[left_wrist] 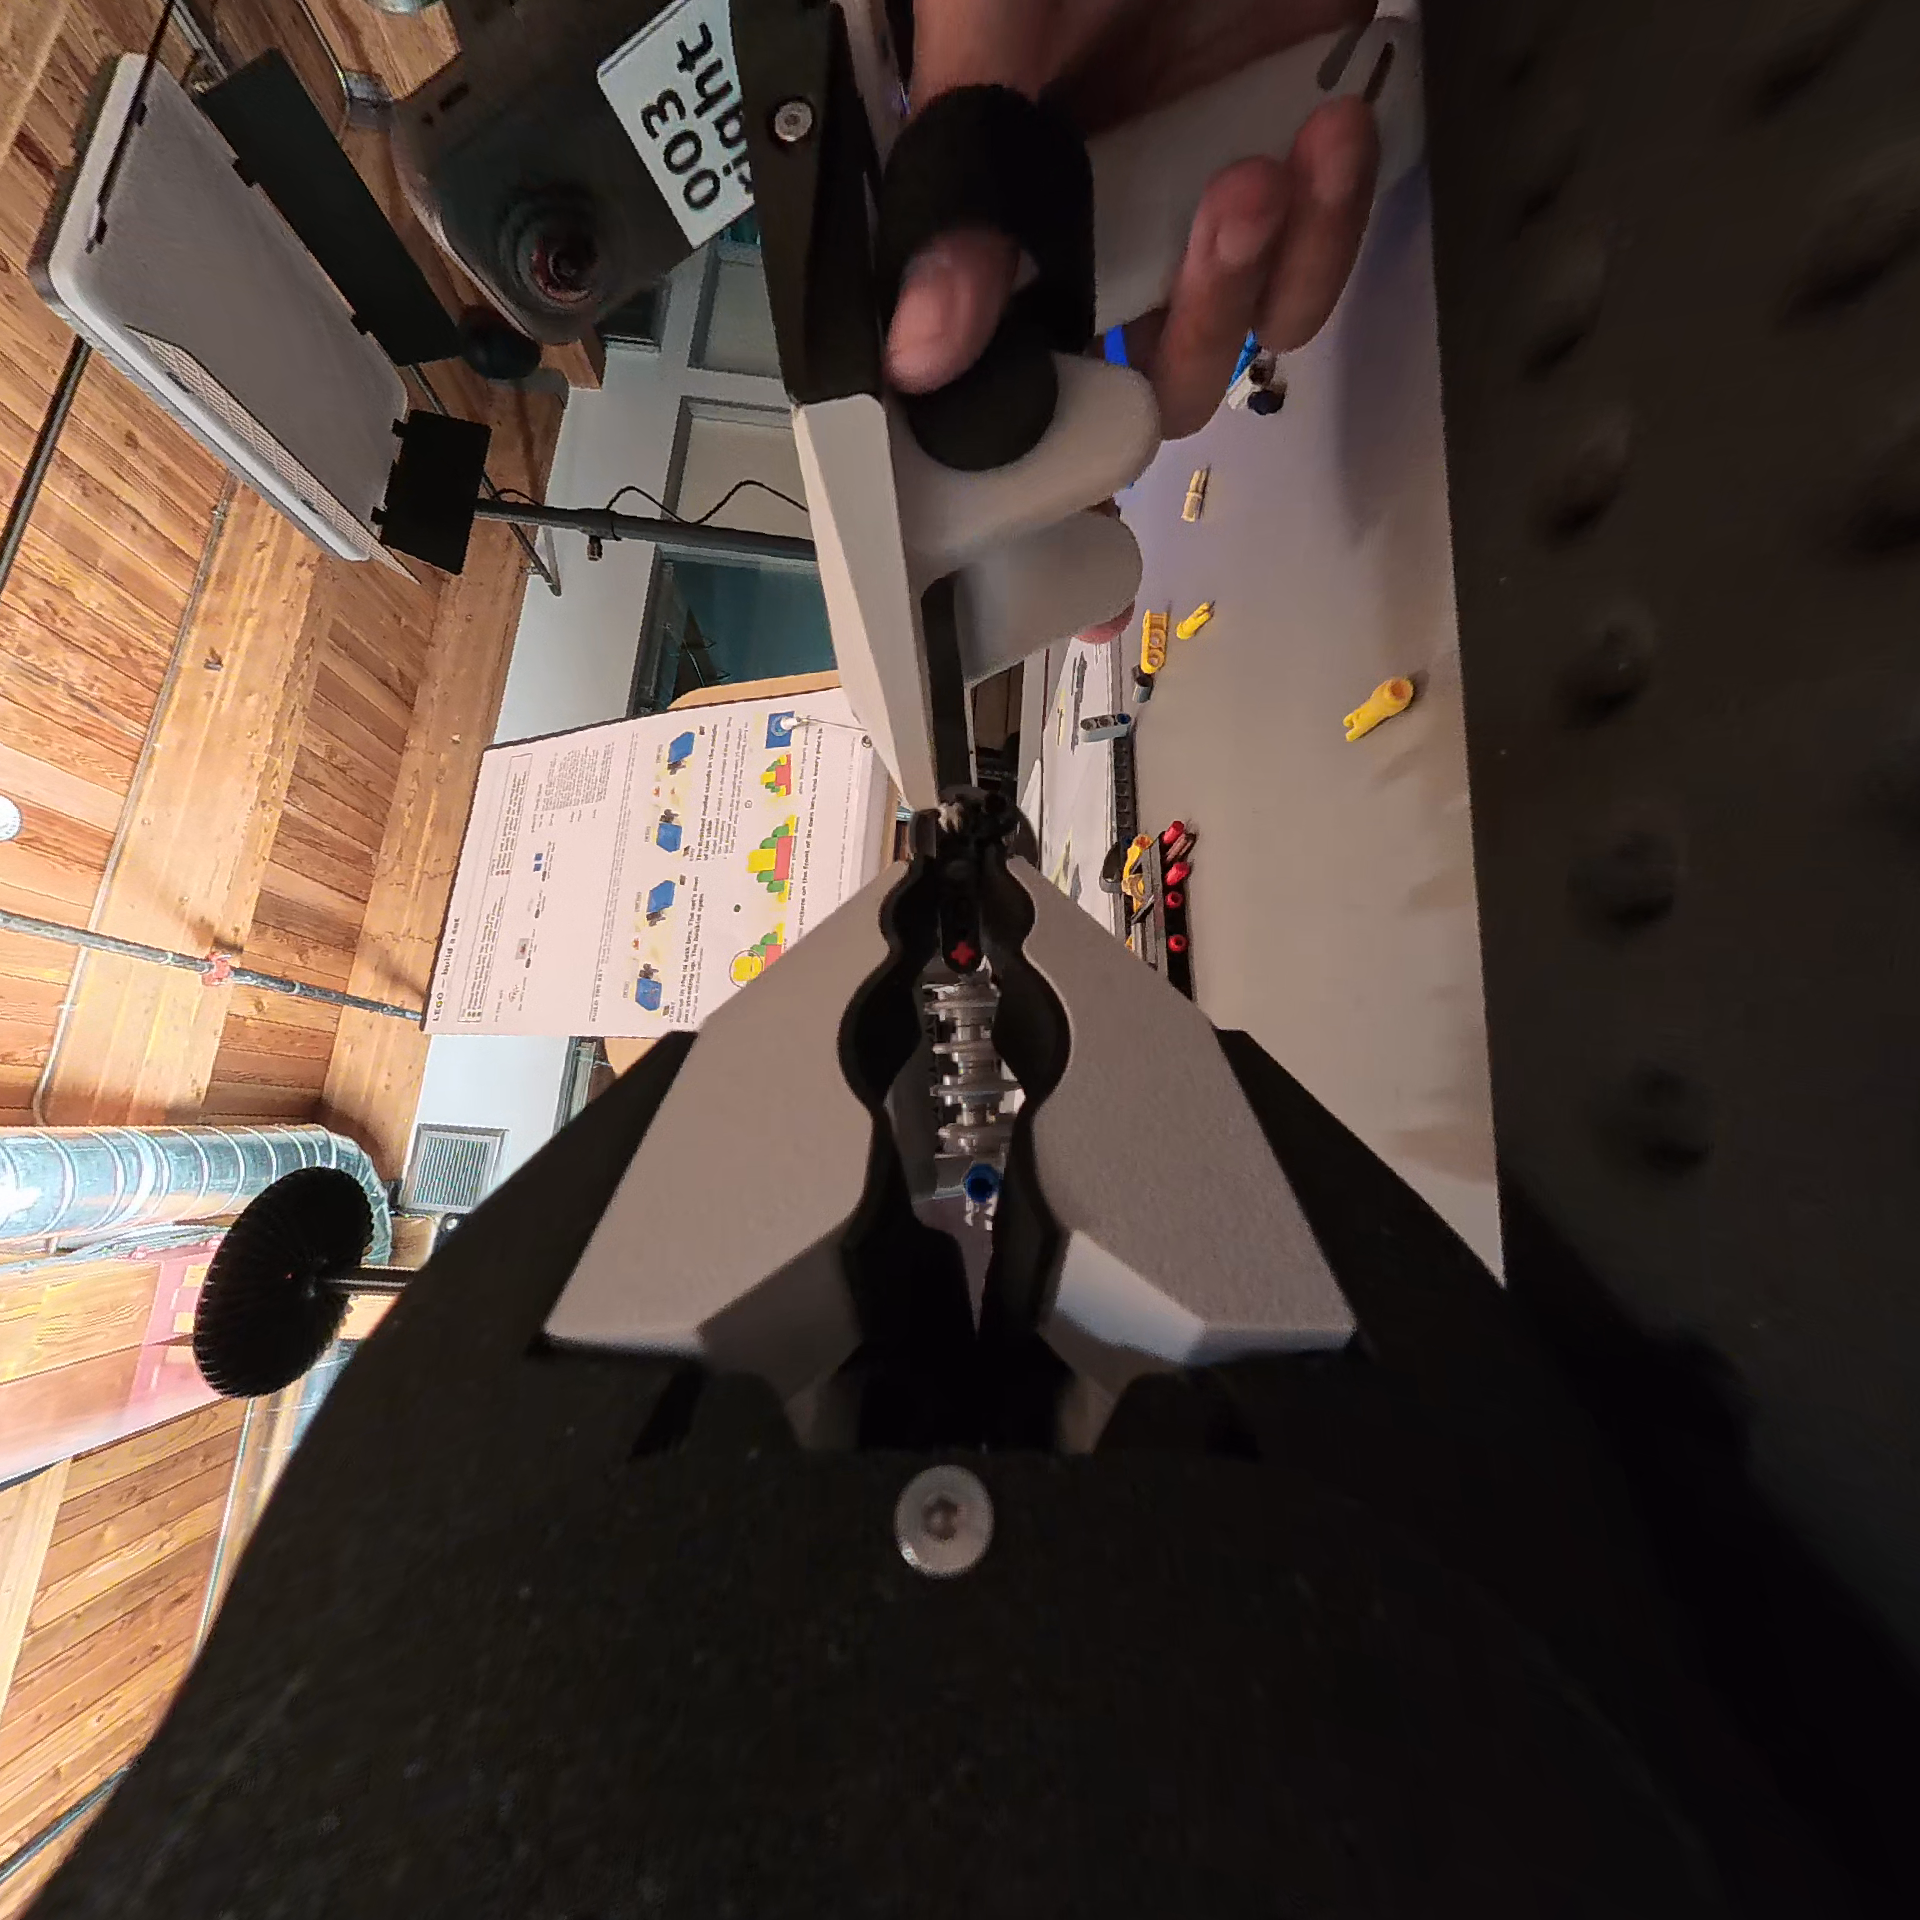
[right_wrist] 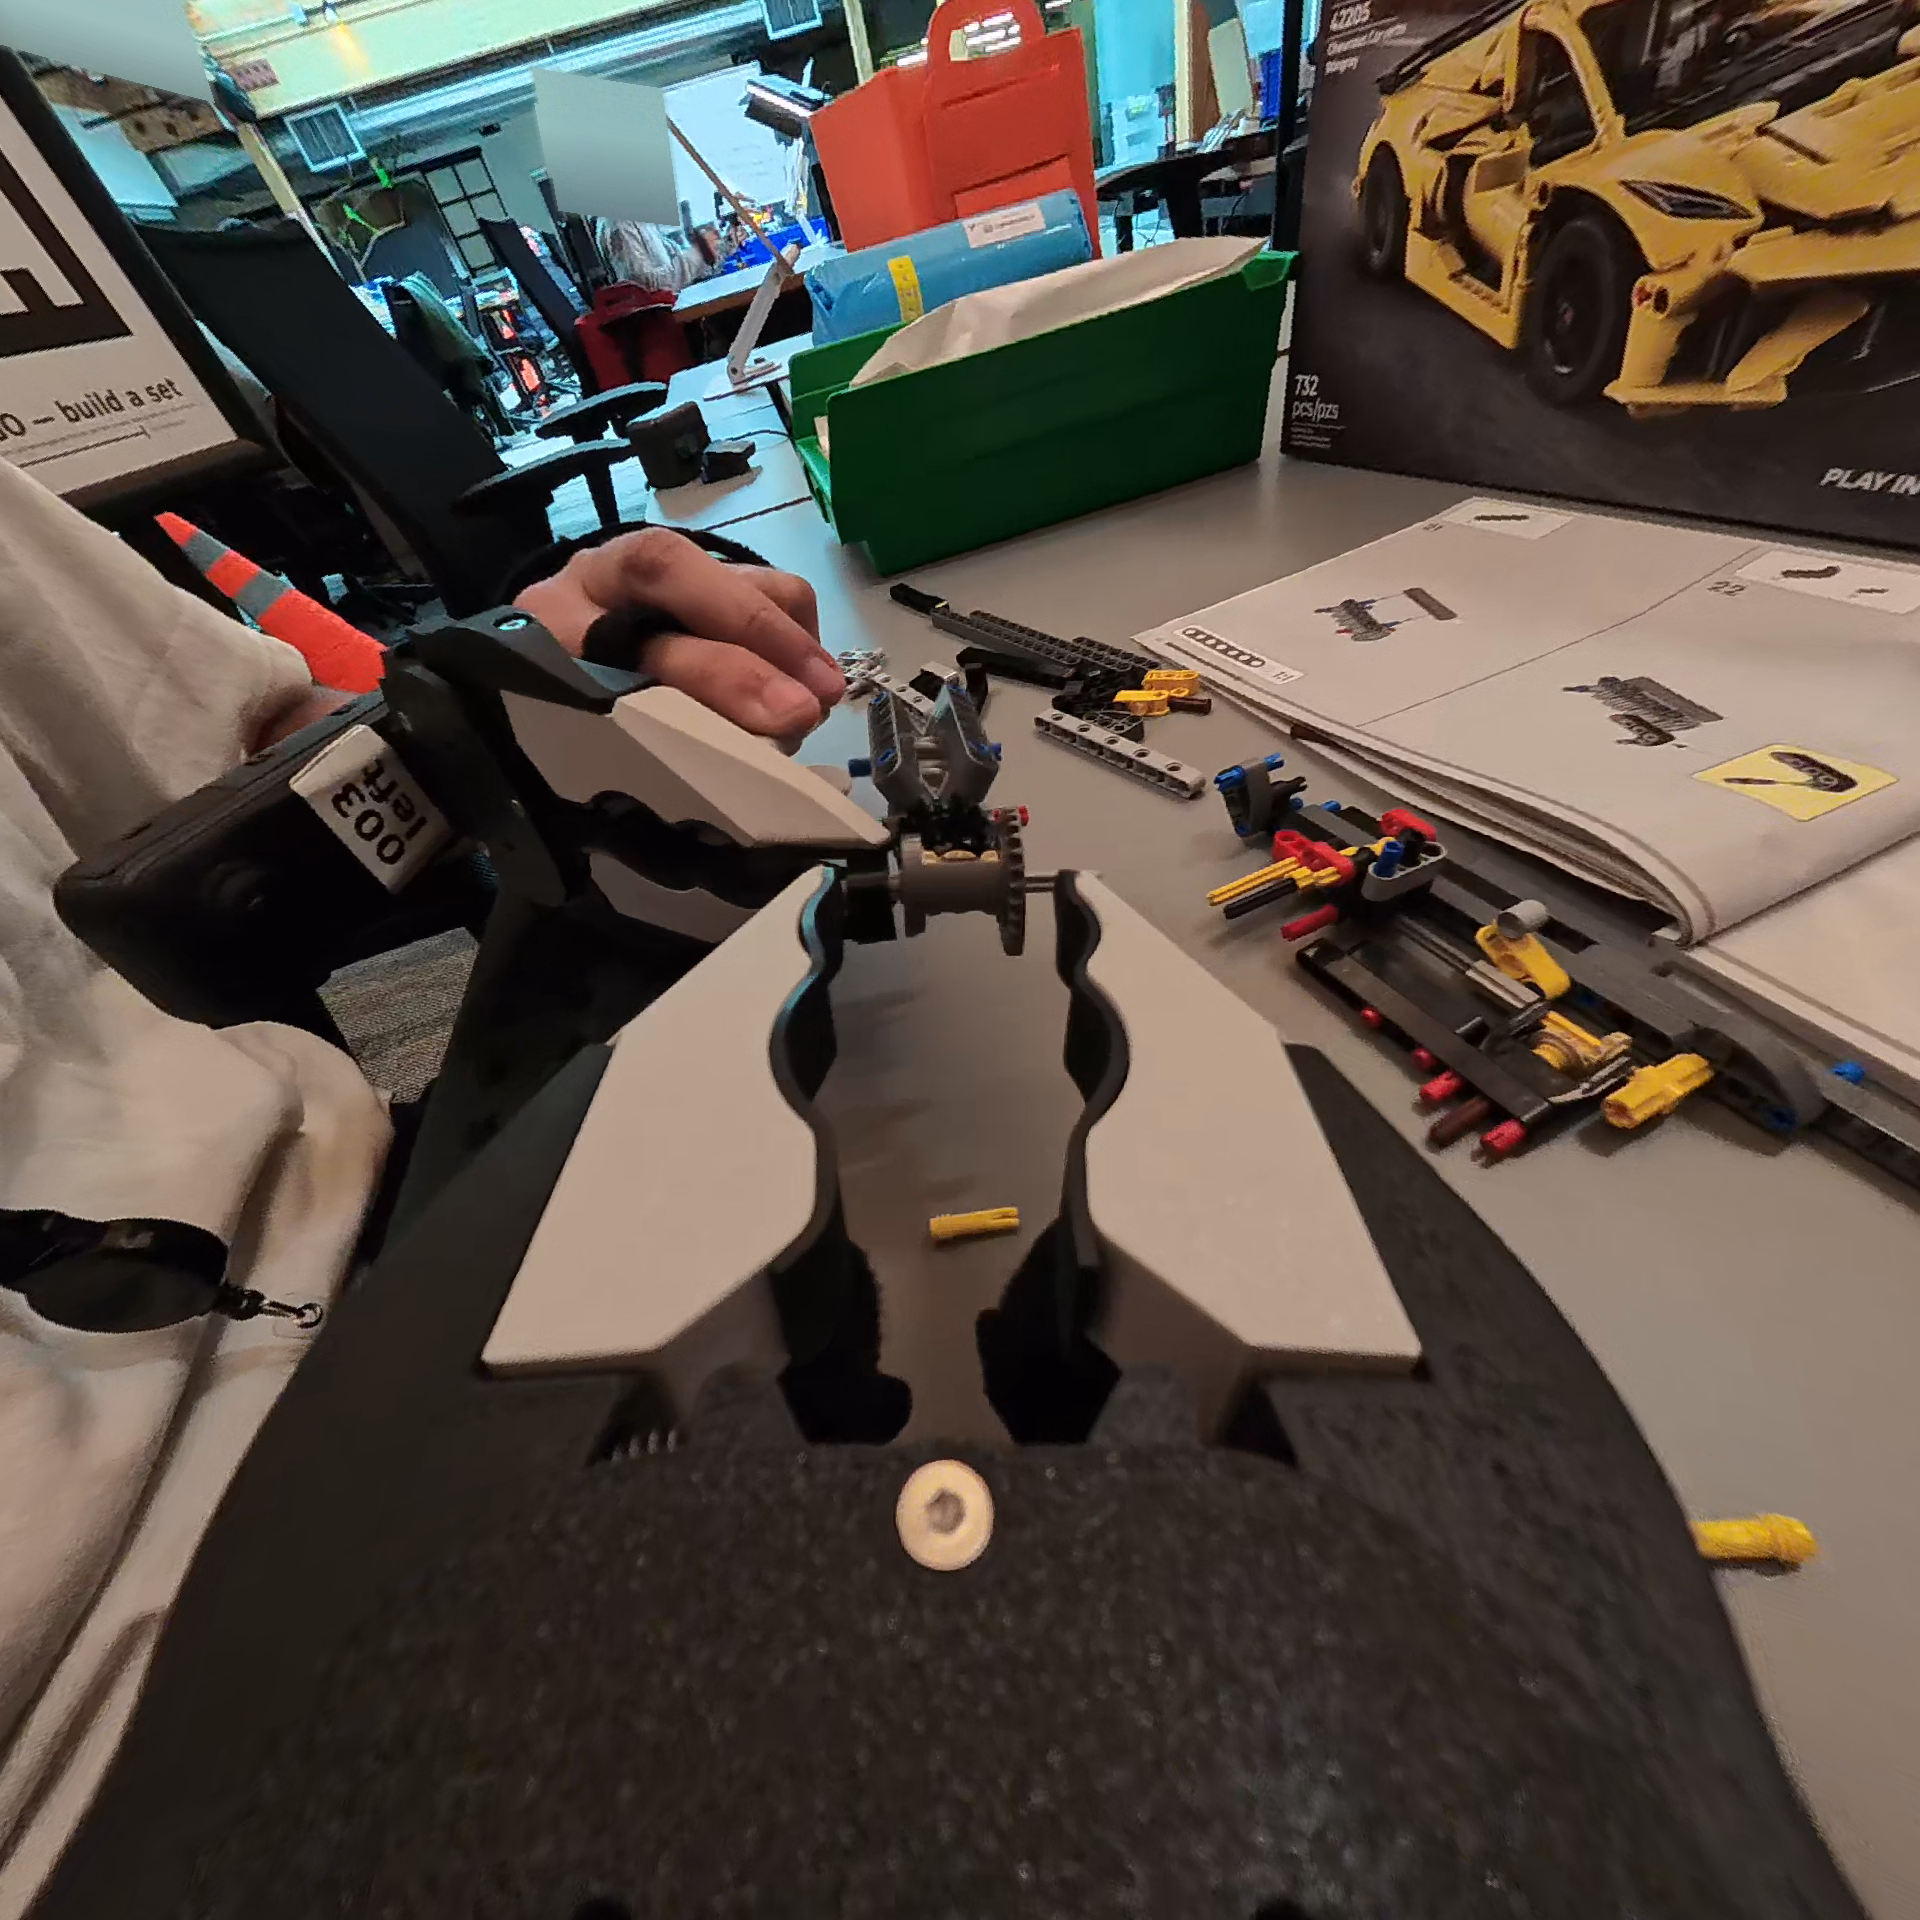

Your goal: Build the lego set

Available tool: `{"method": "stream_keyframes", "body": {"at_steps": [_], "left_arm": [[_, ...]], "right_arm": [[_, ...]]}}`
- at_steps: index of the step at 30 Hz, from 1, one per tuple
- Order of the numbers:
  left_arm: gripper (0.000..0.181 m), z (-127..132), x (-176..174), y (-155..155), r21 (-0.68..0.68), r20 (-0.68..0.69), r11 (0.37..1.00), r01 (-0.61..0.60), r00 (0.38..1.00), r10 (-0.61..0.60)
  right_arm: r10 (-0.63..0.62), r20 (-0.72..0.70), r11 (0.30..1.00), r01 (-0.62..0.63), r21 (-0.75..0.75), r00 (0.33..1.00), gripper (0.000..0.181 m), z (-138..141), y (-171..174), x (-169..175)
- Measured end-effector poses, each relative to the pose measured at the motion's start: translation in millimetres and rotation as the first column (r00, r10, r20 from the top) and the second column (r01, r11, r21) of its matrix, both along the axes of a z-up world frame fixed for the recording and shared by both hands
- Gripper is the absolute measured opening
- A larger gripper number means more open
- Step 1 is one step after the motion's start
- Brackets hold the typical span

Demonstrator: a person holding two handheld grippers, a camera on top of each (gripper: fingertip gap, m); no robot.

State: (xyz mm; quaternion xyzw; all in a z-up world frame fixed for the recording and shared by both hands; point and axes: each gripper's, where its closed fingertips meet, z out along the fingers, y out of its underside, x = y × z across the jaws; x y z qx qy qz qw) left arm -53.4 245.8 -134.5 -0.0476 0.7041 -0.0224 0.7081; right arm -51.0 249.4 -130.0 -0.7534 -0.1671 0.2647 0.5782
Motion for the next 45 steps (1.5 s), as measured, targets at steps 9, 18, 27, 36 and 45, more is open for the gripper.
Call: {"method": "stream_keyframes", "body": {"at_steps": [9, 18, 27, 36, 45], "left_arm": [[0.005, -8.1, 0.4, -3.1, -0.001, -0.029, 1.000, -0.001, 1.000, 0.001], [0.016, -33.1, 10.2, -4.0, -0.118, -0.181, 0.993, -0.019, 0.983, -0.003], [0.018, -44.3, 7.3, 6.4, -0.211, -0.241, 0.972, -0.101, 0.969, 0.048], [0.023, -54.4, 0.1, 36.4, -0.390, -0.394, 0.900, -0.196, 0.919, 0.029], [0.021, -58.0, 7.9, 29.6, -0.404, -0.431, 0.900, -0.165, 0.902, -0.028]], "right_arm": [[0.004, 0.013, 0.999, -0.003, -0.052, 1.000, 0.031, -6.3, -1.0, 0.2], [-0.090, 0.104, 0.976, 0.108, -0.188, 0.991, 0.021, -27.3, 3.9, 23.2], [-0.138, 0.191, 0.956, 0.181, -0.230, 0.972, 0.021, -43.4, 9.2, 38.0], [-0.079, 0.298, 0.944, 0.167, -0.283, 0.951, 0.022, -64.0, 7.2, 35.3], [-0.073, 0.225, 0.931, 0.147, -0.334, 0.972, 0.033, -63.3, 0.3, 37.6]]}}
